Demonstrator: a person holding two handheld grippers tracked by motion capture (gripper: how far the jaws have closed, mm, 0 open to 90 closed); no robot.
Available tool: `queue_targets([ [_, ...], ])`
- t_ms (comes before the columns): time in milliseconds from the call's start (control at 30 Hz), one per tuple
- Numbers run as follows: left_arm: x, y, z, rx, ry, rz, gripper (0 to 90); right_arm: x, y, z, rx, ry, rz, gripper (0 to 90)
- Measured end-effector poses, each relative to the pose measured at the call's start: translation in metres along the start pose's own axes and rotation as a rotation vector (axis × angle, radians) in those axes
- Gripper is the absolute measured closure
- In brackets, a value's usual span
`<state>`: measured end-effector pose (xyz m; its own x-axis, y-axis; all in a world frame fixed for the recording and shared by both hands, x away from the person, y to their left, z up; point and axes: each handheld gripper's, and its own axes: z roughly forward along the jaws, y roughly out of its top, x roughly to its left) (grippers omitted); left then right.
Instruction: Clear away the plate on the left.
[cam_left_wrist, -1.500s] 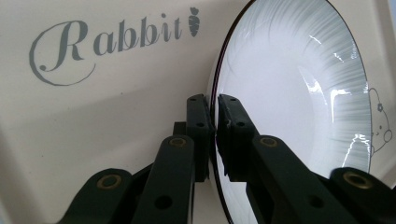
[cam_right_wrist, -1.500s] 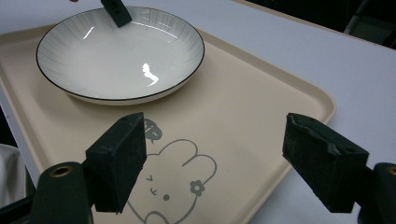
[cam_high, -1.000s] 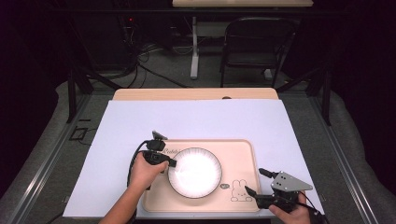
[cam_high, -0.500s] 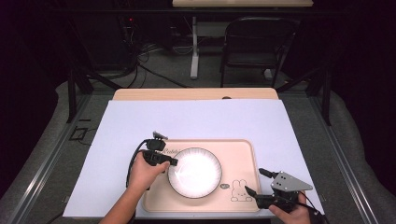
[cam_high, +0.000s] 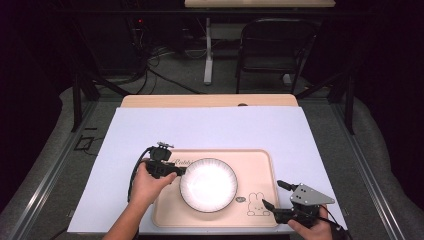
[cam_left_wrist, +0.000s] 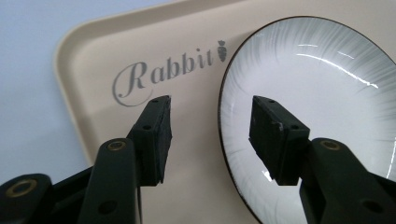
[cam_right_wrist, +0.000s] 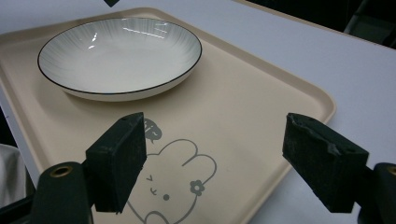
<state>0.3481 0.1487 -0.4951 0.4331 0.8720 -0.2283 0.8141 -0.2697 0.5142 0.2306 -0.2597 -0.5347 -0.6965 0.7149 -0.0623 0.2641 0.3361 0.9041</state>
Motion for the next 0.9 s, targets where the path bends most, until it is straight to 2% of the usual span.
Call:
queue_targets([
  [300, 0.018, -0.014, -0.023, -0.056, 0.044, -0.039, 47.4, 0.000, 0.000, 0.000, 0.000, -0.001, -0.001, 21.0],
  [467, 0.031, -0.027, -0.032, -0.087, 0.052, -0.072, 47.5, 0.000, 0.000, 0.000, 0.000, -0.001, 0.000, 20.9],
  [633, 0.041, -0.041, -0.036, -0.116, 0.064, -0.104, 47.5, 0.000, 0.000, 0.000, 0.001, 0.000, 0.000, 20.9],
  [800, 0.048, -0.054, -0.035, -0.158, 0.034, -0.124, 47.7, 0.000, 0.000, 0.000, 0.001, -0.001, 0.000, 20.9],
  [900, 0.050, -0.060, -0.035, -0.166, 0.042, -0.131, 48.1, 0.000, 0.000, 0.000, 0.000, -0.002, -0.001, 21.0],
])
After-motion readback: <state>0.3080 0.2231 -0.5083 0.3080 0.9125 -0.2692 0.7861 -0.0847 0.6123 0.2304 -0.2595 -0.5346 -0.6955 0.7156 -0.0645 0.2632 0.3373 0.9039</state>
